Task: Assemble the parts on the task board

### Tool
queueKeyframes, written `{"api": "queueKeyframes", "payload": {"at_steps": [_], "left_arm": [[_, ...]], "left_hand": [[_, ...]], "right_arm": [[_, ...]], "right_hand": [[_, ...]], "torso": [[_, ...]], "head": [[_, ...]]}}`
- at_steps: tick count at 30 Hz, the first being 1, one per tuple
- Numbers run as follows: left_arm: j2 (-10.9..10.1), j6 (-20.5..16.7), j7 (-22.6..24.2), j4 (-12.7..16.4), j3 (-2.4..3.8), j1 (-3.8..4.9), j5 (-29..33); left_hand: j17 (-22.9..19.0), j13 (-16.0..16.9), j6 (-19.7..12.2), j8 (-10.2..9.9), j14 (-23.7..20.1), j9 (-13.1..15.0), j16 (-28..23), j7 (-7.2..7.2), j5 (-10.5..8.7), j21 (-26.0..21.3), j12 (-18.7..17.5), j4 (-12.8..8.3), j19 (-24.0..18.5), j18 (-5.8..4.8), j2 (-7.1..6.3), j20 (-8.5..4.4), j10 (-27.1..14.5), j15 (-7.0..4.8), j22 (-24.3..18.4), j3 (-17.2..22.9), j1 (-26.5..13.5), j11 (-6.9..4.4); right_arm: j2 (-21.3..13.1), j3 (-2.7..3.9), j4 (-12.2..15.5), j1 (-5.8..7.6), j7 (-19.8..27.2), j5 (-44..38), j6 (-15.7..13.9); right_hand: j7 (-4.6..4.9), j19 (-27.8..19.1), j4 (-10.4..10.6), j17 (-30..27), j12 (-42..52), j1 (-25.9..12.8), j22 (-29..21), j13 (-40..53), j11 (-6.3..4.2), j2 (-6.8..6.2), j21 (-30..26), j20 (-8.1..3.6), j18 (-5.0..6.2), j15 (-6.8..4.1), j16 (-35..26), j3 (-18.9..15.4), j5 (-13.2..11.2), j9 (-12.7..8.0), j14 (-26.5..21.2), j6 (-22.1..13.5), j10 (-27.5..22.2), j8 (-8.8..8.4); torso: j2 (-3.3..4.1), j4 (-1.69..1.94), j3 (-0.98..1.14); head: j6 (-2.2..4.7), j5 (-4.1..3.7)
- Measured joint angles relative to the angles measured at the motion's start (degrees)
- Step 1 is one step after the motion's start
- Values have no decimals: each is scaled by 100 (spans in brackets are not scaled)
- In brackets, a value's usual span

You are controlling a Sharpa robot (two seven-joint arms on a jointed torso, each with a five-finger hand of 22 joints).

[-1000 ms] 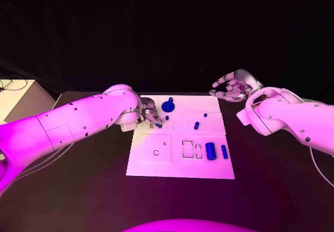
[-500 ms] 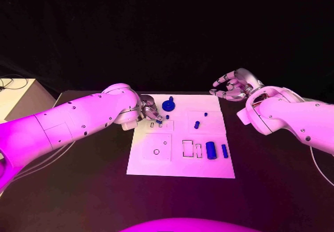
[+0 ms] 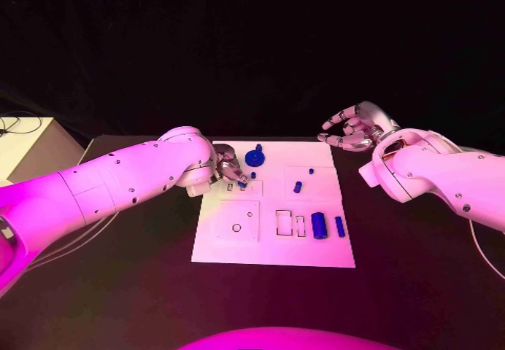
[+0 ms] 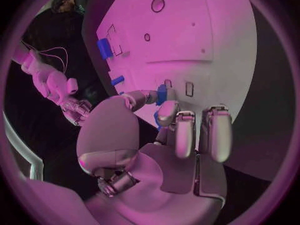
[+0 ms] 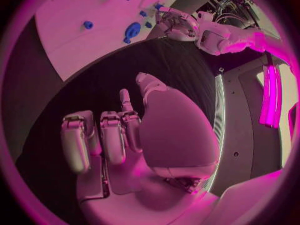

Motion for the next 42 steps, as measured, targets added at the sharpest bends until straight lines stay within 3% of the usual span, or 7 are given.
{"api": "queueKeyframes", "payload": {"at_steps": [42], "left_arm": [[-15,177,-5,6,-6,-15,-207]], "left_hand": [[0,-20,0,1,0,0,0,0,-24,0,0,0,0,0,-6,0,-1,1,0,0,-5,2]], "right_arm": [[4,0,-2,0,-13,-15,1]], "right_hand": [[0,0,0,0,0,0,2,3,0,0,0,0,0,0,0,0,0,5,0,0,0,0]], "torso": [[3,0,1]], "head": [[-49,13]]}}
